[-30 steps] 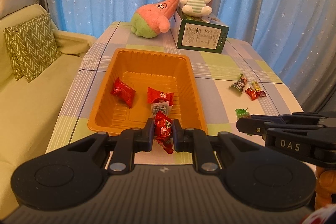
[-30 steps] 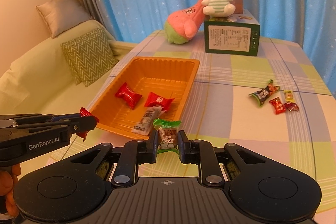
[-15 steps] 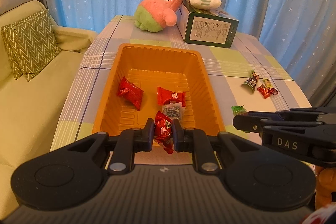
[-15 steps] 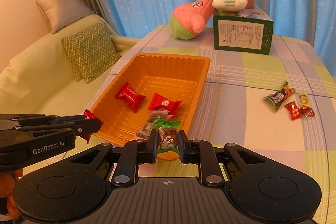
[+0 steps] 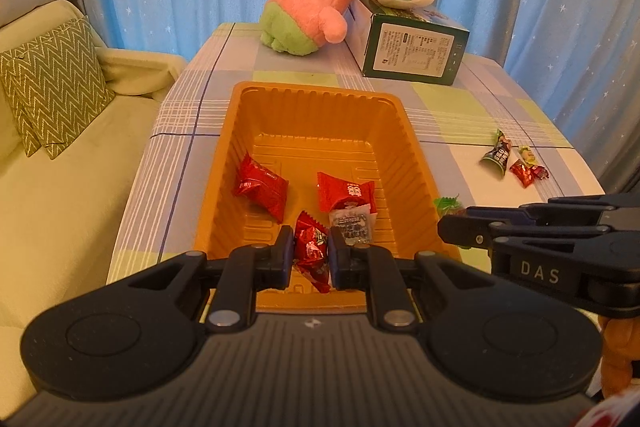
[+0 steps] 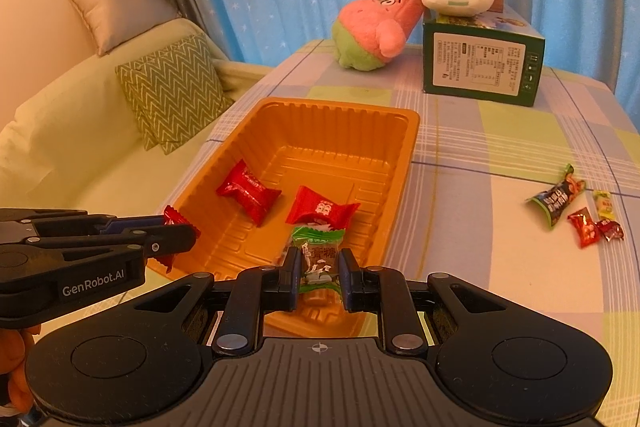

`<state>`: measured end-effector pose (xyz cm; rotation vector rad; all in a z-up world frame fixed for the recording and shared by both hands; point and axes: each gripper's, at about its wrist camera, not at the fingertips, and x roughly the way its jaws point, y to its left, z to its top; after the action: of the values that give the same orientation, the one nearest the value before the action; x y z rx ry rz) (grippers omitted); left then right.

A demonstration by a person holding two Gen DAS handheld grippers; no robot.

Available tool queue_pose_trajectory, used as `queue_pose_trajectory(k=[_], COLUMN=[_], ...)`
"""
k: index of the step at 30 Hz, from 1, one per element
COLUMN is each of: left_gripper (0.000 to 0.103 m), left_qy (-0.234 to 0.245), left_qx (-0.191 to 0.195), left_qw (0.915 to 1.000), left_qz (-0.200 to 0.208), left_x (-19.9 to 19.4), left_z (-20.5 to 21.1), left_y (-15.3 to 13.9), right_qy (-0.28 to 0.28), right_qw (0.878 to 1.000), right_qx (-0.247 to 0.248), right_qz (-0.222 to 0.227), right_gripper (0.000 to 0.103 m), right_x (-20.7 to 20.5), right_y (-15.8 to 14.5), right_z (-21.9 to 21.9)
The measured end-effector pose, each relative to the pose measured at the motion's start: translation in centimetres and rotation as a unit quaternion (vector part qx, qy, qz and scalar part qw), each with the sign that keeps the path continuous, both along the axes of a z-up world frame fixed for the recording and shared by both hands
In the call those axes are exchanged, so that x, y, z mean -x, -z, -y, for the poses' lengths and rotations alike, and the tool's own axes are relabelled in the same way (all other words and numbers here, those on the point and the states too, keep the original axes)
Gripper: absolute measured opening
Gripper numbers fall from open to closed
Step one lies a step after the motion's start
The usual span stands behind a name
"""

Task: Organize snacks
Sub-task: 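Open the left tool to drop the red candy into the orange tray, then open the right tool to drop the green-ended candy into the tray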

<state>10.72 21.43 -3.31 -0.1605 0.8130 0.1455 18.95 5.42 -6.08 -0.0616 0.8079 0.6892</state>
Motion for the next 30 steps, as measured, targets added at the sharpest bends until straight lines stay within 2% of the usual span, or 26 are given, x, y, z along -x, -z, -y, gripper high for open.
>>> queue_pose_trajectory(k=[14, 18, 20, 30], left_gripper=[0.016, 0.016, 0.034, 0.034], left_qy=[0.011, 0.012, 0.006, 0.000], left_qx=[-0.009, -0.001, 0.008, -0.015], left_qw=[0.9999, 0.9999, 0.9999, 0.9999], left_qz=[-0.008, -0.006, -0.010, -0.007], left_x=[-2.2, -2.8, -3.1, -1.6], left_z=[-1.1, -1.5, -1.9, -2.2], left_y=[1.0, 1.6, 2.2, 2.0], right_qy=[0.001, 0.006, 0.009, 0.017], right_qw=[1.000, 1.000, 1.000, 1.000], right_qx=[0.005, 0.003, 0.002, -0.006], right_qz=[-0.004, -0.004, -0.005, -0.011], right_gripper=[0.020, 0.020, 0.020, 0.020], right_x=[-1.8, -2.2, -2.4, -2.5], right_y=[1.1, 1.2, 1.1, 1.2], right_z=[-1.1, -0.9, -0.8, -0.3])
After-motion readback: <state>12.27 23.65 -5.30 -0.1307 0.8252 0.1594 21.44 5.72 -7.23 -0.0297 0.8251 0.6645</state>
